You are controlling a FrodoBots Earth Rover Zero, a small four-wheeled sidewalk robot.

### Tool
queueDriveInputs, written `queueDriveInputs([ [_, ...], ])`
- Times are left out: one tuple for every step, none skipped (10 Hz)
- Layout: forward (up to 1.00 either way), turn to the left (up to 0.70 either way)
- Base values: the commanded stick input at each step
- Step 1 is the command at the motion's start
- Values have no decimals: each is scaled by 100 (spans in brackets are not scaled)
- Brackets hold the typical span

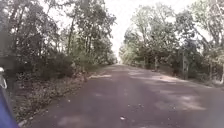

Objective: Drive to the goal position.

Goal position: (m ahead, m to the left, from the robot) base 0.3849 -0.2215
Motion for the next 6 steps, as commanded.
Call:
queueDriveInputs([
  [6, -3],
  [5, -3],
  [5, -3],
  [5, -3],
  [5, -3],
  [5, -3],
])
